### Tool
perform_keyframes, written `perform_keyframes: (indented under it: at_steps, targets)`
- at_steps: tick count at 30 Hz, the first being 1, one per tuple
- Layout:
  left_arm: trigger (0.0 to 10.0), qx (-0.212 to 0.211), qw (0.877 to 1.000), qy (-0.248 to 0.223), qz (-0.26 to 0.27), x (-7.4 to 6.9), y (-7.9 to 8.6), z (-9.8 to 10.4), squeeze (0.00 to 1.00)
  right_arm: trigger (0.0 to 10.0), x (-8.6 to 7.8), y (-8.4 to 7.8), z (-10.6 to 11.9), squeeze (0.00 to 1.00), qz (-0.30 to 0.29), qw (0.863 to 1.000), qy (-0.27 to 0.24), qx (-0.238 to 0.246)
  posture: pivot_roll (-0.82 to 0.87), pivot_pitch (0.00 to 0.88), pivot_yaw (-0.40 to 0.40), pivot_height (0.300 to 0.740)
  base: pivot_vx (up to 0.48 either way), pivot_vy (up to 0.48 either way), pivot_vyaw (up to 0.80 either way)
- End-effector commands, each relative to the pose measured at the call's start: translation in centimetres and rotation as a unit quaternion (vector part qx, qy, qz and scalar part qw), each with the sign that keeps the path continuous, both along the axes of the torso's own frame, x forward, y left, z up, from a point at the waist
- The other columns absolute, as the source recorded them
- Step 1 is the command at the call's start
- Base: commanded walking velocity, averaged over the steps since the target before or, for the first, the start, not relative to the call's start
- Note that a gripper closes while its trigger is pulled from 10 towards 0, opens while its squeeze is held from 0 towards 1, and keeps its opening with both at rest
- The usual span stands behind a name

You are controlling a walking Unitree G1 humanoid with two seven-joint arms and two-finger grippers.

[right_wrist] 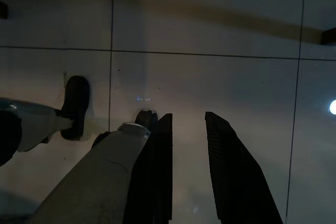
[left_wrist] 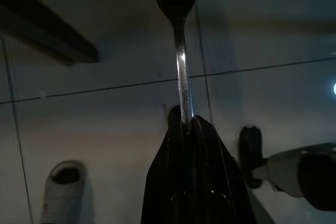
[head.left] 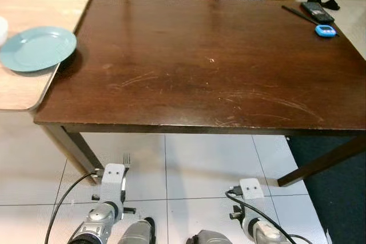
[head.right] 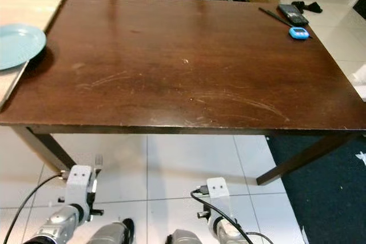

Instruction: Setting the table

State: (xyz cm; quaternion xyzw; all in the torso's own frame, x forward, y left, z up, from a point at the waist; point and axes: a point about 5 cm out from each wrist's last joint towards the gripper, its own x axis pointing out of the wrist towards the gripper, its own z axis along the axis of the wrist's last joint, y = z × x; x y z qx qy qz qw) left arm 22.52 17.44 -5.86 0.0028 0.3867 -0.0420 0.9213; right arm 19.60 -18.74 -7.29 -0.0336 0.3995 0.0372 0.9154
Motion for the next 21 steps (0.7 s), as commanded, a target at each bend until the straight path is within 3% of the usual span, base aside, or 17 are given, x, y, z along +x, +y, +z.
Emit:
perform_keyframes:
  at_steps: [1,5,21]
  targets:
    - [10.0,-0.002,1.000,0.001,-0.001,-0.21,-0.10,-0.13,0.00,10.0,-0.64,-0.47,-0.29,0.00,-0.011,1.000,0.011,0.001,0.04,0.072,-0.009,0.740,0.000,0.000,0.00]
    - [10.0,-0.003,1.000,-0.001,-0.004,-0.15,-0.19,-0.09,0.00,10.0,-0.72,-0.53,-0.32,0.00,-0.012,1.000,0.012,0.001,0.04,0.066,-0.008,0.740,0.000,-0.068,0.00]
    - [10.0,-0.005,1.000,-0.004,-0.003,-0.02,-0.32,-0.02,0.00,10.0,-1.03,-0.94,-0.38,0.00,-0.014,1.000,0.013,-0.001,0.03,0.051,-0.010,0.740,0.000,-0.454,0.00]
